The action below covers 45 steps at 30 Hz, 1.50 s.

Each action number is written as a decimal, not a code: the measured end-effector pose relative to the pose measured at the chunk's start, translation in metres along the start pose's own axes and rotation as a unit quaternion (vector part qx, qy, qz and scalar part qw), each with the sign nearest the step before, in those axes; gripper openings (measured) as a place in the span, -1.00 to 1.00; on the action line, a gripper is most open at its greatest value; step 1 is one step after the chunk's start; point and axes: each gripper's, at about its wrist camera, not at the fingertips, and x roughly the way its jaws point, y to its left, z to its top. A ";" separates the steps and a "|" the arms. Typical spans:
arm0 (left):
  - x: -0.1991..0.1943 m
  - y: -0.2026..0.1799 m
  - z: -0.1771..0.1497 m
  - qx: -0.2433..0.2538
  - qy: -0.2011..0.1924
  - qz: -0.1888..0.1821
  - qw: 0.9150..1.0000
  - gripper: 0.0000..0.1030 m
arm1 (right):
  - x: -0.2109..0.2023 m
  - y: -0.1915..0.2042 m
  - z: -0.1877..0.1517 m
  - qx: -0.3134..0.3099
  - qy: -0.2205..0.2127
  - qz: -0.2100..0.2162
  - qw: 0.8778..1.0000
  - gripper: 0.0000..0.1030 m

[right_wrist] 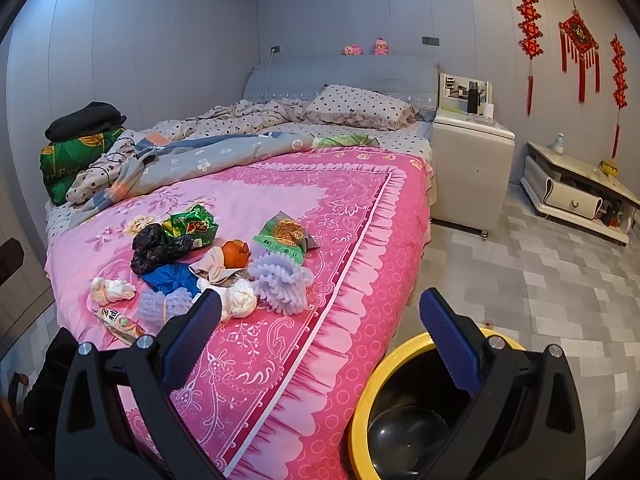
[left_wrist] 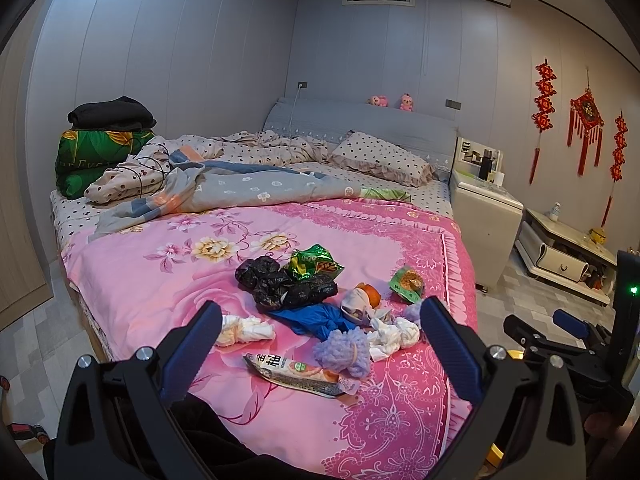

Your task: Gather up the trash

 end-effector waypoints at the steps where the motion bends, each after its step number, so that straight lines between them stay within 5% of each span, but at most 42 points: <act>1: 0.000 0.000 0.000 0.000 0.000 0.000 1.000 0.86 | 0.000 0.000 0.000 0.000 0.001 0.000 1.000 0.85; 45: 0.005 -0.001 -0.011 -0.004 0.008 -0.001 1.000 0.86 | 0.005 -0.002 -0.004 0.005 0.011 0.002 1.000 0.85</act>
